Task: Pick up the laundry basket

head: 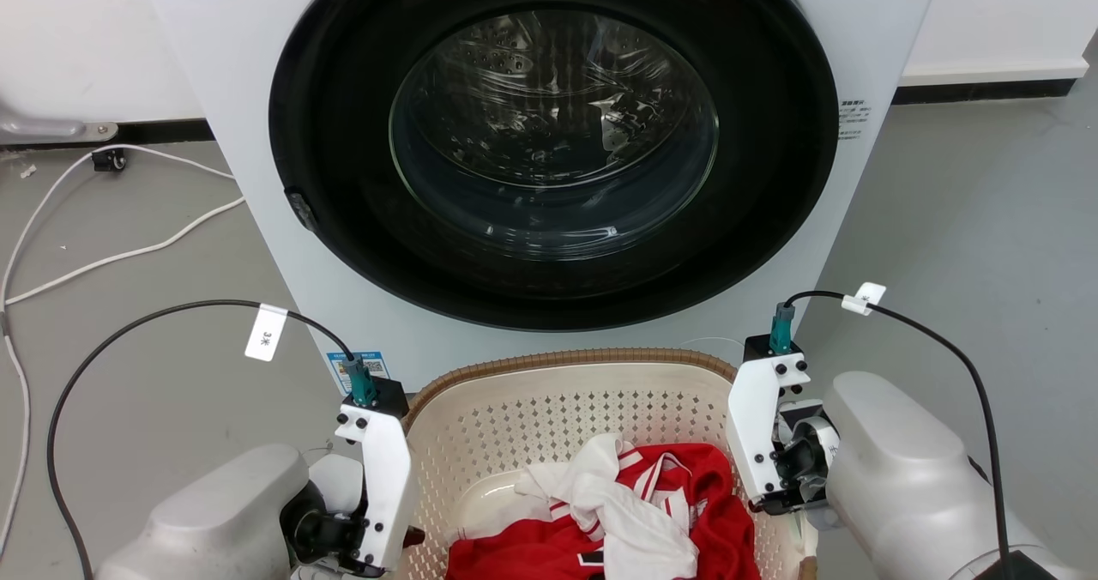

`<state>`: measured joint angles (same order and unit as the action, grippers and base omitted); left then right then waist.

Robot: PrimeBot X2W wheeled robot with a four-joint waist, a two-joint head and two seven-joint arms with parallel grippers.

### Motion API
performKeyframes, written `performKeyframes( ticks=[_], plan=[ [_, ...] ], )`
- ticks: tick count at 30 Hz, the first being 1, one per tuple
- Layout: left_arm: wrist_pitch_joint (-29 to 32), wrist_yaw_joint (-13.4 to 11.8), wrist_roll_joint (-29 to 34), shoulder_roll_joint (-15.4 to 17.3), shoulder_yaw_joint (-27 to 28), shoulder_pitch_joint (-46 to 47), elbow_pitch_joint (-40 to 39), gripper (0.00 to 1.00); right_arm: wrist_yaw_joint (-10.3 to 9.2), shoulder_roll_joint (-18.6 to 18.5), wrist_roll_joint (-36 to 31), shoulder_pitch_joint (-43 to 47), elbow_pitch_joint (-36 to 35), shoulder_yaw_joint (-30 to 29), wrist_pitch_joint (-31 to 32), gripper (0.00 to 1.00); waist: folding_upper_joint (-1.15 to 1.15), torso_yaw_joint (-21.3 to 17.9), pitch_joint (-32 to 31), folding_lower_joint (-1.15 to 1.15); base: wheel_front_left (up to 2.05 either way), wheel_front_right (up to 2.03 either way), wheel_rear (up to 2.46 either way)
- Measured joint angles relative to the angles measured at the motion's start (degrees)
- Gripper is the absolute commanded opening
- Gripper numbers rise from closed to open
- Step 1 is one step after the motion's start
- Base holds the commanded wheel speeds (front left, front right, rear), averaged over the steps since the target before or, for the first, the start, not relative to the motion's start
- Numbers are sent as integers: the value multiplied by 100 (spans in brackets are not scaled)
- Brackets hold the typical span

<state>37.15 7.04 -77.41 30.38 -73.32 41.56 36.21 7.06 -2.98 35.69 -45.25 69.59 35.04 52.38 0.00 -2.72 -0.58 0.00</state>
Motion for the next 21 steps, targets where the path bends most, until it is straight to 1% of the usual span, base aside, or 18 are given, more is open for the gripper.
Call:
performKeyframes(
  ticks=[21],
  plan=[
    [16,1,-16,-36,1,10,101,0,0,11,155,-87,112,194,-125,0,0,15,-10,0,0,0,0]
  ],
)
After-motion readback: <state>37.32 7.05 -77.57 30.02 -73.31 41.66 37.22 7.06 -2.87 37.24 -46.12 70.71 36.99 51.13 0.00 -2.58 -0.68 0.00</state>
